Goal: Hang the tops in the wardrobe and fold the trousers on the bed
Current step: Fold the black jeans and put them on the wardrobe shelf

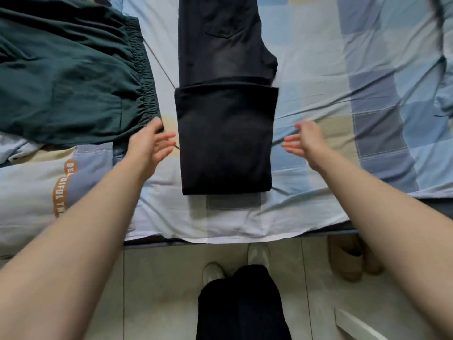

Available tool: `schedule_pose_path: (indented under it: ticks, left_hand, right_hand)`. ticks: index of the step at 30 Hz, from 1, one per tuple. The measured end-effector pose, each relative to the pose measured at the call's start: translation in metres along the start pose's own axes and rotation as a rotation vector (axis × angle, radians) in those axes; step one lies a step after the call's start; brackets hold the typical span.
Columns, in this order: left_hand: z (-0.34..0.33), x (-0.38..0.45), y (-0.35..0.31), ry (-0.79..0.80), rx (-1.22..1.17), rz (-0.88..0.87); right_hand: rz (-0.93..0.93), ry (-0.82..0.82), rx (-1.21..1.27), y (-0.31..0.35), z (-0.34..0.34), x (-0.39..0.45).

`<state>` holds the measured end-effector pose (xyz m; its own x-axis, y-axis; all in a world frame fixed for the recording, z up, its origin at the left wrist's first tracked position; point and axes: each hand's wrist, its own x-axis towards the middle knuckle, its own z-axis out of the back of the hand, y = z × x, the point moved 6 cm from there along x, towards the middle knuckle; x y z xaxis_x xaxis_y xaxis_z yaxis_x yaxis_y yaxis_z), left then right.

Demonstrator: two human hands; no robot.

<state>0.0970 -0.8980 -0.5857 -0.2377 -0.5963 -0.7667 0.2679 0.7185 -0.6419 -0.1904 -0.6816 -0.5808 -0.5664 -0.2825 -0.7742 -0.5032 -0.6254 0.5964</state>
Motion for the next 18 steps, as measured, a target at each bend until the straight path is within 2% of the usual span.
schedule_pose_path:
  ticks: [2,4,8,11,14,18]
  left_hand:
    - [-0.006,0.009,0.044,-0.030,0.311,0.070]
    - [-0.011,0.003,0.091,0.027,0.430,0.150]
    - [-0.009,-0.006,0.125,0.094,0.440,0.003]
    - [-0.001,-0.005,0.123,0.053,0.423,0.016]
    - [0.012,-0.005,0.124,0.011,0.425,-0.017]
    - [0.023,-0.019,0.146,0.052,0.421,0.010]
  right_hand:
    - [-0.093,0.080,-0.234,-0.034,-0.017,0.010]
    - [-0.143,0.208,-0.258,-0.067,-0.035,0.008]
    - [-0.191,0.180,-0.218,-0.103,-0.035,0.006]
    - [-0.159,0.219,-0.310,-0.113,-0.032,0.005]
    - [-0.037,0.267,-0.238,-0.111,-0.033,0.001]
    - [-0.091,0.348,-0.238,-0.135,-0.022,-0.007]
